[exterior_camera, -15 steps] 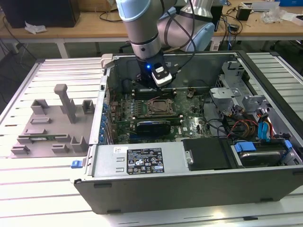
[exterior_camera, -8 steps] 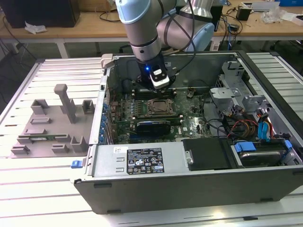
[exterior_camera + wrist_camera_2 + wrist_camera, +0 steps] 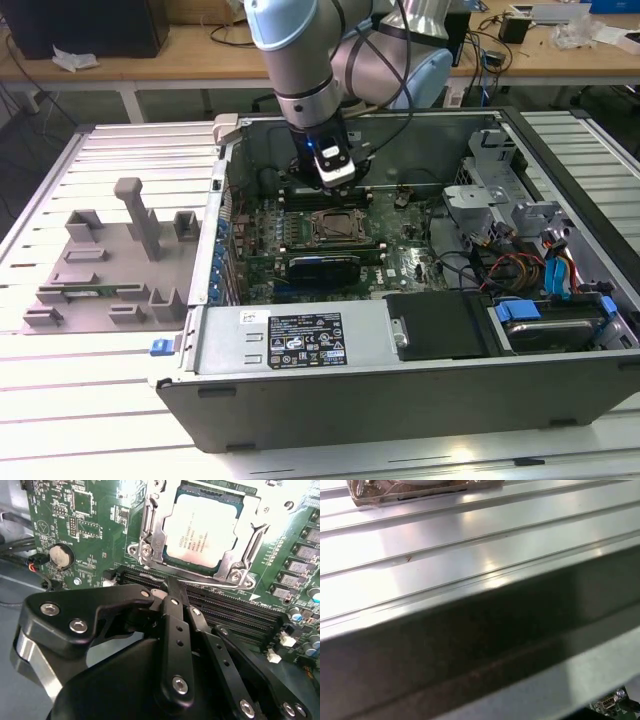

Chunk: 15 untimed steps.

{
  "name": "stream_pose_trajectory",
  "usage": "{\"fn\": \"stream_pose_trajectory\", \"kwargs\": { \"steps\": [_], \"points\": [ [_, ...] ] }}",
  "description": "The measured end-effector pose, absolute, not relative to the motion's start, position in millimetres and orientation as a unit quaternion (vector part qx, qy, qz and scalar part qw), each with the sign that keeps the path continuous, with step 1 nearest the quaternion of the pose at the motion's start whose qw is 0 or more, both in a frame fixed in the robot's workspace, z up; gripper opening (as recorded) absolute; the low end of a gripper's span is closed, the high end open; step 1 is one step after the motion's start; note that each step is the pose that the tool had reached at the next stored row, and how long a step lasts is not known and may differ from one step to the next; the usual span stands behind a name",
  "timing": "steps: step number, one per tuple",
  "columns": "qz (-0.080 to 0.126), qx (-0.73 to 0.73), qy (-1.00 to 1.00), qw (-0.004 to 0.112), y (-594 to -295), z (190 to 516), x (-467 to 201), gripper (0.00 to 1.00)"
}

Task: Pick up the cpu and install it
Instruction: 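Install the first cpu locking lever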

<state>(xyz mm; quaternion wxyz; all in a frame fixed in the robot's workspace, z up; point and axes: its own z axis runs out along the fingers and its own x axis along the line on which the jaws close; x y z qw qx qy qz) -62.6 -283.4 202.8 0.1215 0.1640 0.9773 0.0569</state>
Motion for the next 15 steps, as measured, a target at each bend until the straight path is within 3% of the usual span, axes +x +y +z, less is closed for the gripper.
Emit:
{"fn": "stream_pose_trajectory", "kwargs": {
  "steps": [8, 15],
  "points": [
    [0.052, 0.197, 0.971, 0.123, -283.2, 195.1, -63.7, 0.11],
    [0.06, 0.198, 0.971, 0.122, -284.4, 195.0, -61.3, 0.11]
  ]
}}
